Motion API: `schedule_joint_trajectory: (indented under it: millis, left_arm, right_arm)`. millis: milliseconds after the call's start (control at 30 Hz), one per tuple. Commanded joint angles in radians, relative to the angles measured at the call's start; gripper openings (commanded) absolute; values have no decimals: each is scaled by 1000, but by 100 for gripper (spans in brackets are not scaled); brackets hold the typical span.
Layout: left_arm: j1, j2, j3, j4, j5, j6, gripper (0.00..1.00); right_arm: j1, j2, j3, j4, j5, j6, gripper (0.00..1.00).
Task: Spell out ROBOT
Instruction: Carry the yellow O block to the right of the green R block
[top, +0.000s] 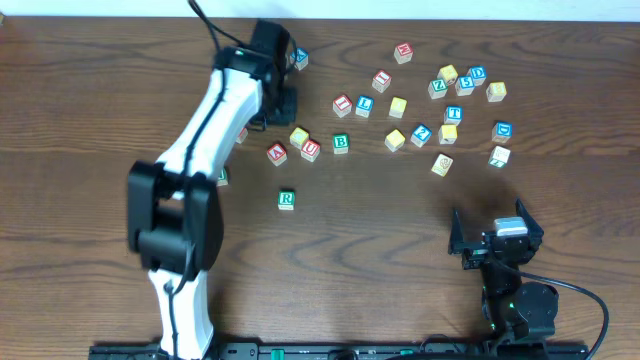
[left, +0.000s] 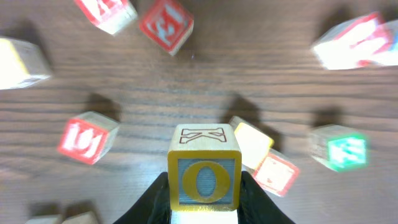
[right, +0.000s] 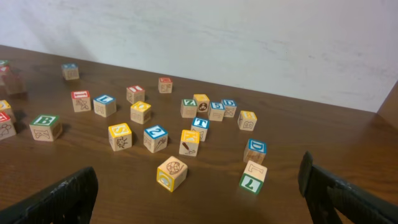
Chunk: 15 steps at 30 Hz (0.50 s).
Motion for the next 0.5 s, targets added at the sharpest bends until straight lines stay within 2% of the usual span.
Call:
schedule_joint_trajectory:
  millis: [0, 200, 300, 467]
  left_arm:
    - [2, -140, 35, -58, 14, 4, 21]
    - [-16, -227, 35, -191, 35, 2, 19]
    - [-42, -236, 34, -267, 35, 1, 8]
    - [-112, -240, -11, -314, 35, 0, 8]
  right_arm:
    - [-6, -1, -1, -5, -5, 8, 99]
    - [-6, -1, -1, -5, -5, 8, 99]
    - [-6, -1, -1, -5, -5, 8, 99]
    - [-6, -1, -1, -5, -5, 8, 99]
